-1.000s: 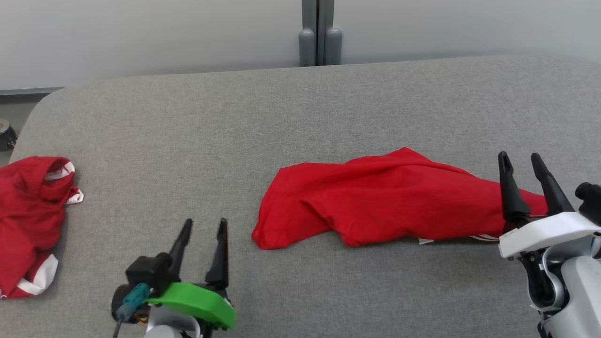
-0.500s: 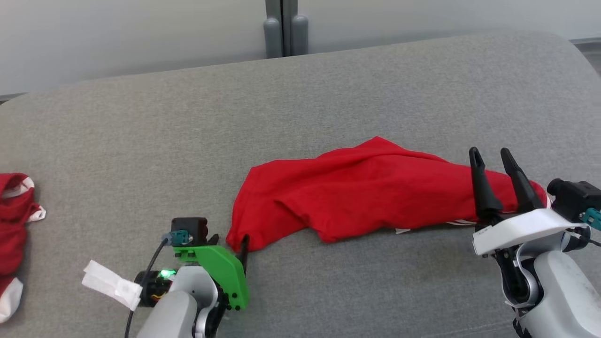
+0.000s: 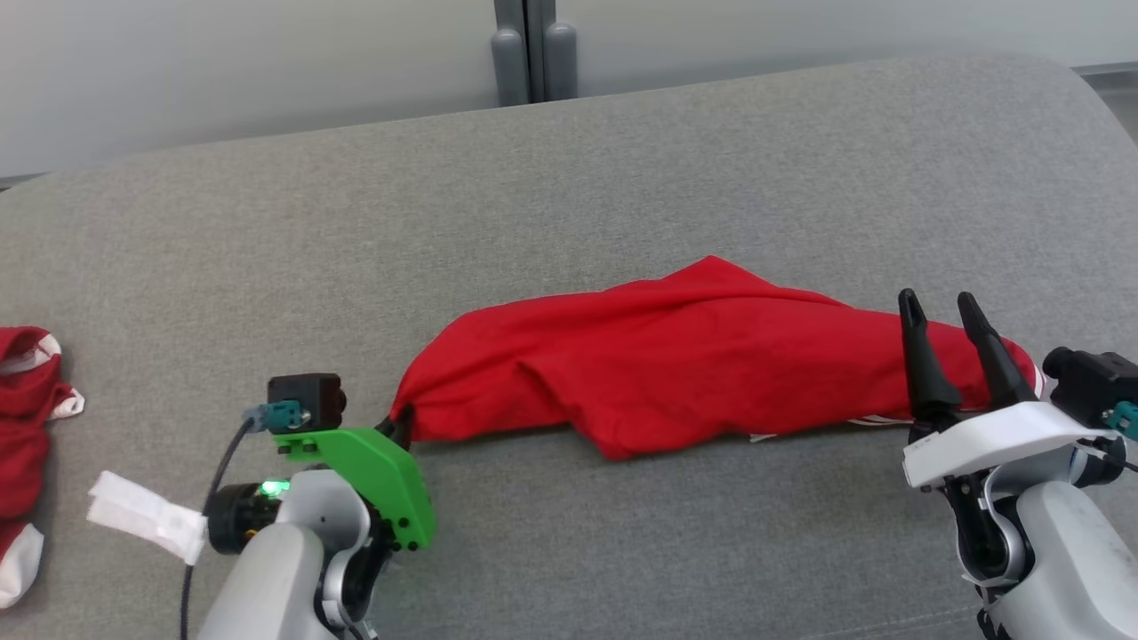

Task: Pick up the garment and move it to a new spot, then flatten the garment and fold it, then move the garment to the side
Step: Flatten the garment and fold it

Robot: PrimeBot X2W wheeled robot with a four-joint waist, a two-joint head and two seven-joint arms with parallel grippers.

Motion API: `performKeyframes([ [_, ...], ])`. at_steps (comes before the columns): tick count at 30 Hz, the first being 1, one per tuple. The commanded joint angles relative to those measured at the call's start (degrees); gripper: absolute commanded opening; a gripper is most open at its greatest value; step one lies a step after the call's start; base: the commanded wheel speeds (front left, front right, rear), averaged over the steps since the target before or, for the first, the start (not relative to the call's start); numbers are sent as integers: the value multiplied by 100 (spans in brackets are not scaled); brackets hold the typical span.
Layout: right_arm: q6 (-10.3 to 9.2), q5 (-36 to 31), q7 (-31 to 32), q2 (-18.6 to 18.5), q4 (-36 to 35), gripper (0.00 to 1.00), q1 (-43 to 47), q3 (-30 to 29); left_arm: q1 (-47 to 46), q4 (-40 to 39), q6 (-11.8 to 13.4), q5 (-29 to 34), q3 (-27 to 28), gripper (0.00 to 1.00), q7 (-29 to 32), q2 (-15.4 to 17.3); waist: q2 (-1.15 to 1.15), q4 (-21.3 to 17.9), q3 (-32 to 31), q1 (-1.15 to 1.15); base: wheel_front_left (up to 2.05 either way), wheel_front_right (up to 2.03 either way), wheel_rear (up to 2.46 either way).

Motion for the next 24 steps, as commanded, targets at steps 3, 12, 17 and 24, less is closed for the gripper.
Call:
performKeyframes([
  [3,-6,-21,-35,-70,20,100,73,-106,327,-606,120,-136,218,0,101,269,0,237,-53,0,0,0,0],
  [12,-6,-102,-38,-184,-13,100,92,-281,1354,-1705,645,-153,639,0,358,709,0,486,10,0,0,0,0],
  [17,-6,-128,-39,-217,9,100,45,-229,1587,-1281,638,-204,642,8,145,643,0,532,27,0,0,0,0],
  [24,-6,-97,-40,-231,91,100,51,-99,1386,-900,461,-117,632,100,-479,578,0,499,-87,0,0,0,0],
])
